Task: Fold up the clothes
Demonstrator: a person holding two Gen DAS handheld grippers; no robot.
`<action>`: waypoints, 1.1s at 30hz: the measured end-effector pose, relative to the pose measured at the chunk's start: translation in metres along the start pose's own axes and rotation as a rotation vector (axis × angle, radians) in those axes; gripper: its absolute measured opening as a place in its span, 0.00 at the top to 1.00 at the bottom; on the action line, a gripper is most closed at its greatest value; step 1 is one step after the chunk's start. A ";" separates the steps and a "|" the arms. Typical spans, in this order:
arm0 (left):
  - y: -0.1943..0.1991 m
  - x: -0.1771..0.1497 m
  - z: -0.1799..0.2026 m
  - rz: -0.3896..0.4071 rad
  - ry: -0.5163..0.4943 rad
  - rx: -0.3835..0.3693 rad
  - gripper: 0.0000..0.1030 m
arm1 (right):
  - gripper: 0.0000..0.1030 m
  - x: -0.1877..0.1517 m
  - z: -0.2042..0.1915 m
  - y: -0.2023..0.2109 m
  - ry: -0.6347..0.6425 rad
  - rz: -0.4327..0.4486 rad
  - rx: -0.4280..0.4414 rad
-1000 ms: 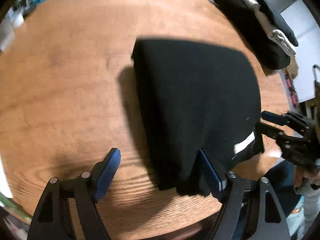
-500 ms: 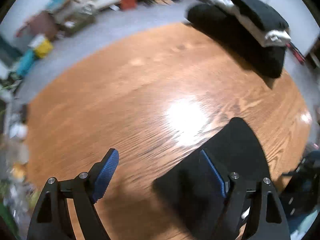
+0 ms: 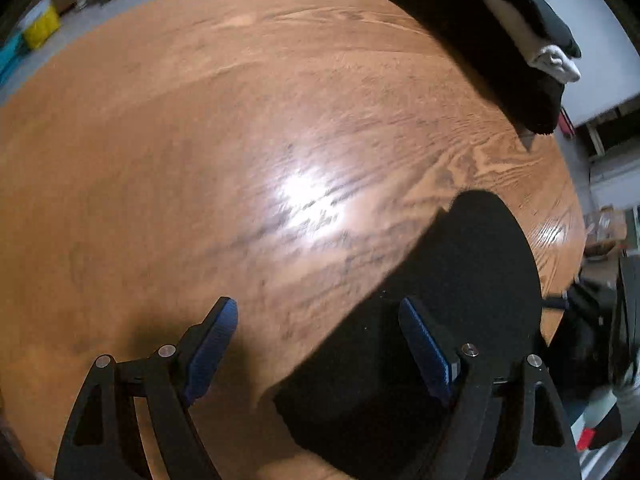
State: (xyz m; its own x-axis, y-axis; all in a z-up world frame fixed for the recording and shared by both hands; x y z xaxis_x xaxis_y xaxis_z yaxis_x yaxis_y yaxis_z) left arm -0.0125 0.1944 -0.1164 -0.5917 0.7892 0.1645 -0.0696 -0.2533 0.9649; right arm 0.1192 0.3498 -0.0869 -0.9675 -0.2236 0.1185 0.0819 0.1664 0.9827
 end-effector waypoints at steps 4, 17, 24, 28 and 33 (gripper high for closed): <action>0.014 -0.038 -0.023 -0.011 0.101 0.021 0.19 | 0.32 0.022 0.020 0.001 -0.018 -0.005 -0.037; 0.072 -0.111 0.002 0.034 0.081 0.044 0.19 | 0.28 0.063 0.062 0.037 -0.130 0.142 -0.010; 0.074 -0.015 -0.016 0.153 -0.013 0.167 0.18 | 0.23 -0.029 0.029 0.051 -0.115 0.164 0.047; 0.038 0.020 -0.028 0.095 0.002 0.153 0.18 | 0.23 -0.064 0.018 0.053 -0.105 0.140 0.024; -0.014 0.008 -0.008 -0.033 -0.083 0.063 0.18 | 0.19 -0.072 -0.026 0.026 -0.017 0.003 0.078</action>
State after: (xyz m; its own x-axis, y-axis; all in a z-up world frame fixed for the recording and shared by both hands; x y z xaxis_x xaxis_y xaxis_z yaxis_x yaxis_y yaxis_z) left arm -0.0224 0.1997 -0.1301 -0.5215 0.8406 0.1466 -0.0359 -0.1932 0.9805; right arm 0.1970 0.3451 -0.0659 -0.9712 -0.2066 0.1185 0.0666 0.2418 0.9680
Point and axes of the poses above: each gripper's, at about its wrist camera, not at the fingertips, and y roughly against the way its jaws point, z to its right, x to its top, the point moved 3 cm from there along -y, roughly the way its jaws point, and after that the axes turned 3 degrees about x, right-handed, at the moved point
